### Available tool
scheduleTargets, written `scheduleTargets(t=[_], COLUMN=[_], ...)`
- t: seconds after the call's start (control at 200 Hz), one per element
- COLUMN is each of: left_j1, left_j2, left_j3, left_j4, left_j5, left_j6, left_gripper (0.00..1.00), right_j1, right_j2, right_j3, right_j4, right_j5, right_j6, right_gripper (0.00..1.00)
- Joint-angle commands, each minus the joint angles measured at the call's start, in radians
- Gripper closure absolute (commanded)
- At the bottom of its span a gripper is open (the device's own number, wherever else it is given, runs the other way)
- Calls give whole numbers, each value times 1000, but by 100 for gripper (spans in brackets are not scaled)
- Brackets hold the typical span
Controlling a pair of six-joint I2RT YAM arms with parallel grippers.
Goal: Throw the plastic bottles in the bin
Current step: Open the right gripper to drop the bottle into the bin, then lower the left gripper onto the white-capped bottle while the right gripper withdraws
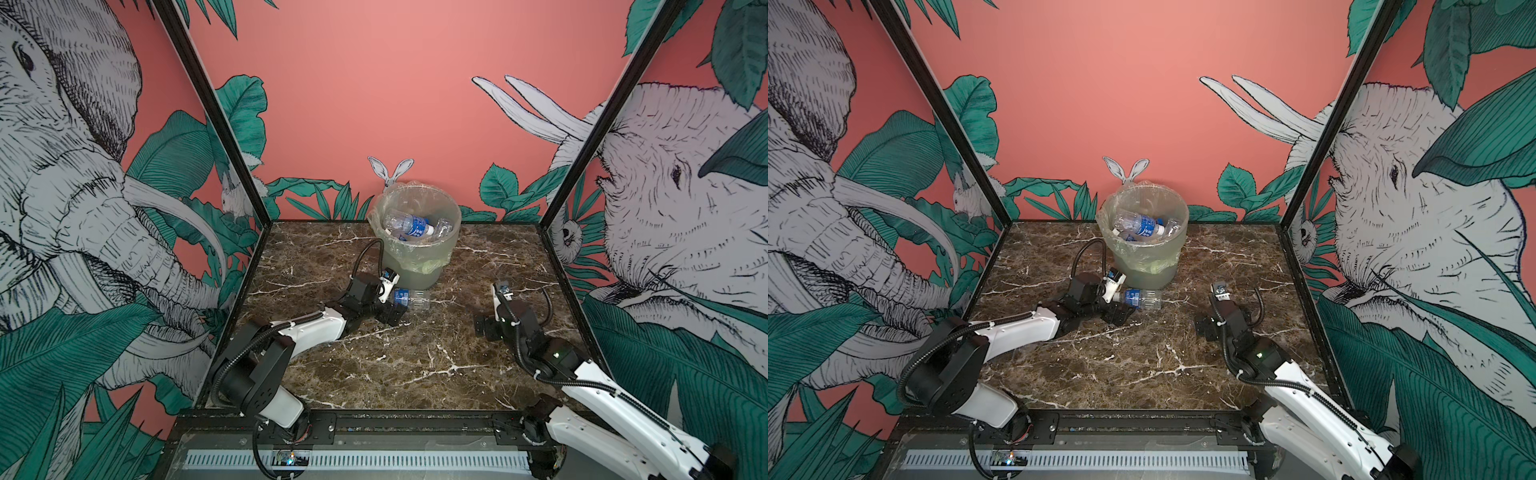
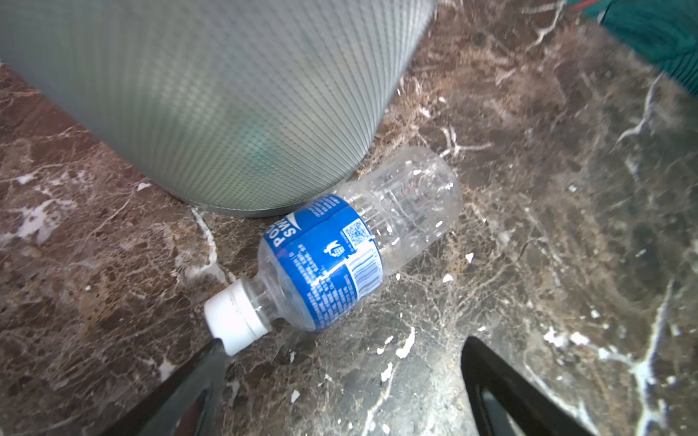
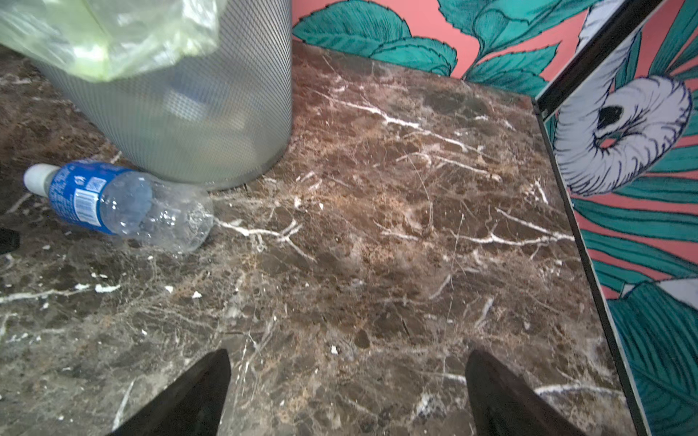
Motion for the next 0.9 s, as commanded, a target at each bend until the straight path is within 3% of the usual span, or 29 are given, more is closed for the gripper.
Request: scheduleTargets(t=[0.0,0.285,0.525,0.895], left_j1=[-35,-122,-154,-320], left_j2=[22,142,232,103], left_j3=[47,152,214,140], left_j4=[-45,-105,-135,-190], left_j5=[-68,-205,-271,-313], left_j6=[107,278,325,289], left_gripper=[3,3,2,4], right_j1=[-8,-15,-21,-26], right_j2=[-52,-71,-79,-87], right_j3=[-36,-40,-49,-114], right_j4=[71,82,91,143], right_j5=[-6,-24,-45,-16], right_j6=[36,36,37,45], right_gripper=[1,1,1,1])
